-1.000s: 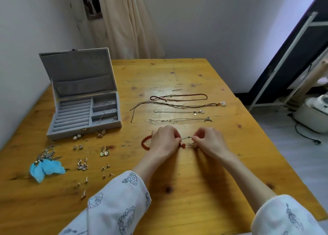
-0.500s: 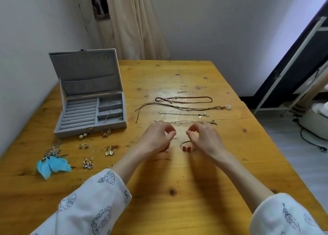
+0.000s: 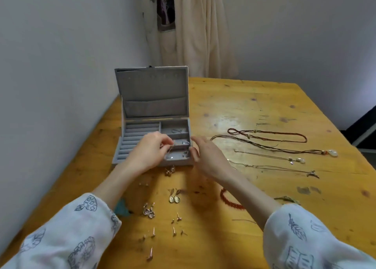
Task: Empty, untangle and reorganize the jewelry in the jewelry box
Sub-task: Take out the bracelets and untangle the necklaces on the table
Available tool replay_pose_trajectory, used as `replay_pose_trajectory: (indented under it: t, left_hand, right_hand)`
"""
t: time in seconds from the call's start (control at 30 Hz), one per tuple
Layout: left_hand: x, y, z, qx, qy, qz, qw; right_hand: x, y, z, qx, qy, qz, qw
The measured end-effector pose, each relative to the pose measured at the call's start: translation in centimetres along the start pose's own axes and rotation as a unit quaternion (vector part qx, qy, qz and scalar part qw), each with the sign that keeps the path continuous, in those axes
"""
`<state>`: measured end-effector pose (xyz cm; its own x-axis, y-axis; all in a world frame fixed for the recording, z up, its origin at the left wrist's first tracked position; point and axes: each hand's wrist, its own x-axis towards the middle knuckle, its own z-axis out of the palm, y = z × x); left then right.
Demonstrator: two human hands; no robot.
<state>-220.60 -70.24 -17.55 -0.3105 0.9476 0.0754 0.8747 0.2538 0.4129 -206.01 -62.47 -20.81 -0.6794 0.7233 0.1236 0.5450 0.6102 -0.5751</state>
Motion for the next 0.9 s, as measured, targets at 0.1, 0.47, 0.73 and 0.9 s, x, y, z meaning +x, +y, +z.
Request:
replay_pose_trajectory:
  t: [0.1, 0.47, 0.73, 0.9]
  left_hand:
    - [2.7, -2.1, -0.1, 0.023, 0.016, -0.021, 0.999]
    - [9.1, -2.9, 3.2, 0.155, 0.065, 0.004, 0.986]
    - [10.6, -1.7, 3.5, 0.220, 0.008, -0.007, 0.975]
    - [10.3, -1.6, 3.2, 0.191, -0.048, -0.002, 0.980]
  right_hand:
    - [3.1, -0.1, 1.4, -0.006, -0.005, 0.005, 1.000]
    - [4.9, 1.8, 3.8, -0.037, -0.001, 0.001, 0.999]
    - [4.8, 1.7, 3.7, -0.043, -0.010, -0.002, 0.999]
    - [4.8, 1.7, 3.7, -0.041, -0.013, 0.003, 0.999]
